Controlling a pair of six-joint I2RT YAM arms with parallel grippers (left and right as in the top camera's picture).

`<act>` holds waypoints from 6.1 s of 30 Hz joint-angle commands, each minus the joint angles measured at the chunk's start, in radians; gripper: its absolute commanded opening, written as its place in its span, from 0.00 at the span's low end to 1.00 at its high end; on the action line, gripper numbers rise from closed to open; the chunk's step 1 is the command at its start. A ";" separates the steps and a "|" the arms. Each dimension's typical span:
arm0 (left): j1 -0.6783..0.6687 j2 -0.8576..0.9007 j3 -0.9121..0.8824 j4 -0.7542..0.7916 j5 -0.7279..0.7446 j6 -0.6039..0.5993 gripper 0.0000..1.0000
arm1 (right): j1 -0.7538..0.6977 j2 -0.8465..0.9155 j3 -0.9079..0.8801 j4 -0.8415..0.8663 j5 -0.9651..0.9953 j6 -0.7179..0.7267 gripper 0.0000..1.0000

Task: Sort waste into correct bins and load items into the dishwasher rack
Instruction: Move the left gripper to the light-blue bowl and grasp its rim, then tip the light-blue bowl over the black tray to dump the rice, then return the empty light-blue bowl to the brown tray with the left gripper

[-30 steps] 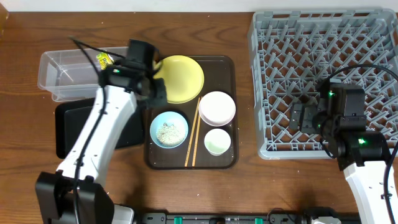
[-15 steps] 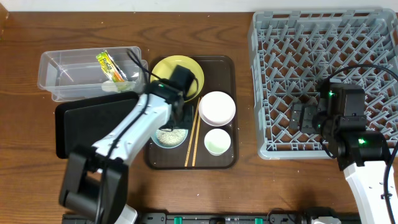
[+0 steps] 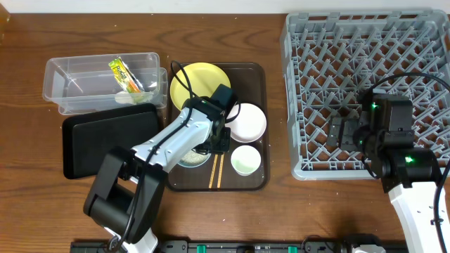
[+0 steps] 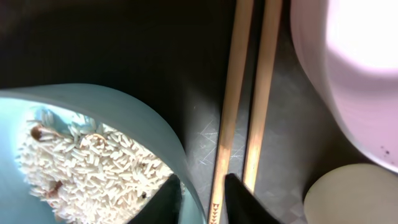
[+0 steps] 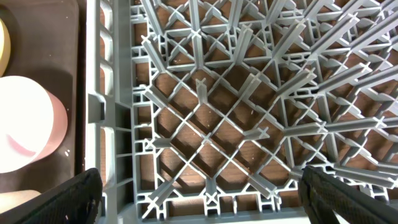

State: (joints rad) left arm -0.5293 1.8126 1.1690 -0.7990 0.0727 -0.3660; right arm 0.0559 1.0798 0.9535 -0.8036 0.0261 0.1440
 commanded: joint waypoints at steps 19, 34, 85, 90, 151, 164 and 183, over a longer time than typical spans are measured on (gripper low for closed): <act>0.001 -0.073 0.055 -0.085 -0.010 0.030 0.06 | -0.016 0.000 0.021 -0.002 0.007 -0.011 0.99; 0.294 -0.325 0.072 -0.164 0.094 0.152 0.06 | -0.016 0.000 0.021 -0.001 0.007 -0.011 0.99; 1.186 0.002 0.024 -0.142 1.381 0.504 0.06 | -0.016 0.000 0.021 -0.002 0.007 -0.011 0.99; 1.186 0.002 0.024 -0.134 1.381 0.504 0.06 | -0.016 0.000 0.021 -0.002 0.007 -0.011 0.99; 1.187 0.002 0.024 -0.034 1.389 0.646 0.06 | -0.016 0.000 0.021 -0.004 0.011 -0.012 0.99; 1.191 0.002 0.024 -0.037 1.352 0.436 0.06 | -0.016 0.000 0.021 -0.008 0.011 -0.012 0.99; 1.167 -0.031 0.024 -0.091 1.340 0.497 0.06 | -0.016 0.000 0.021 -0.021 0.011 -0.012 0.99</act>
State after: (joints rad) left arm 0.6514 1.8103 1.2007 -0.8730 1.4193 0.1020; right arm 0.0559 1.0798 0.9535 -0.8227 0.0265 0.1440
